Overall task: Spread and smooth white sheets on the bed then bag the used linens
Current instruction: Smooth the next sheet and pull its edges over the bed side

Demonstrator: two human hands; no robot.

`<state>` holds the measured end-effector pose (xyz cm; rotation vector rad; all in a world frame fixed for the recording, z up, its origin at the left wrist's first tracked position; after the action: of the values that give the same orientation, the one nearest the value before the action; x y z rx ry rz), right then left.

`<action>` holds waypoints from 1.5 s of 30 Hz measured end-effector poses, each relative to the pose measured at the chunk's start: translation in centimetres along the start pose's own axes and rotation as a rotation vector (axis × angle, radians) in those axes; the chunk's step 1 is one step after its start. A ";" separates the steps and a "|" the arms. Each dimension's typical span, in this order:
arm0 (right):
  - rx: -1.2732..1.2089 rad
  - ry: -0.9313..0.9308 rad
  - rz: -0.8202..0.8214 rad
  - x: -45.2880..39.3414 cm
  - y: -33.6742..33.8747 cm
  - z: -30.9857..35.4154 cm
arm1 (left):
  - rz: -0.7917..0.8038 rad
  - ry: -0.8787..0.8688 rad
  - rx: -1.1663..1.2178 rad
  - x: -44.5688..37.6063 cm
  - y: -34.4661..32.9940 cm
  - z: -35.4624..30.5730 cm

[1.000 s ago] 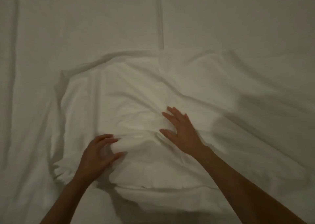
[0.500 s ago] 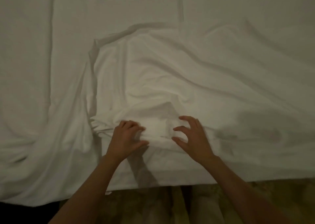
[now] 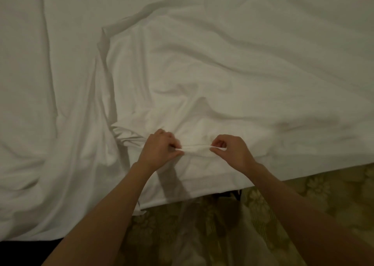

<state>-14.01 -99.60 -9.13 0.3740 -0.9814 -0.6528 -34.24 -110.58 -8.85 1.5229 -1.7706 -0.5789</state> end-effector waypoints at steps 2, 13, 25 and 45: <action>0.045 -0.005 0.038 0.2 -0.5 -0.2 | 0.012 0.011 -0.002 0.3 -0.6 -0.2; 0.219 0.154 0.017 4.9 -2.5 -1.6 | -0.171 0.309 0.088 4.9 -2.4 -2.8; -0.754 -0.531 0.049 6.6 -1.4 -6.0 | -0.737 1.045 1.255 4.8 -5.3 -5.2; -1.462 -0.812 -0.076 5.6 0.7 -8.7 | -1.129 0.797 1.685 5.6 -8.8 -6.0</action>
<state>-4.13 -102.72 -9.60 -1.2321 -0.9678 -1.4471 -24.18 -117.15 -10.16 3.0907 -0.2865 1.3384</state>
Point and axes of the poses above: each hand's wrist, its own x-axis away from the middle knuckle, its own y-axis out of the back of the hand, z = x × y, the point moved 4 cm from there along -x, towards the middle knuckle, and after that the axes turned 15 degrees about -y, right-handed, at the moved point
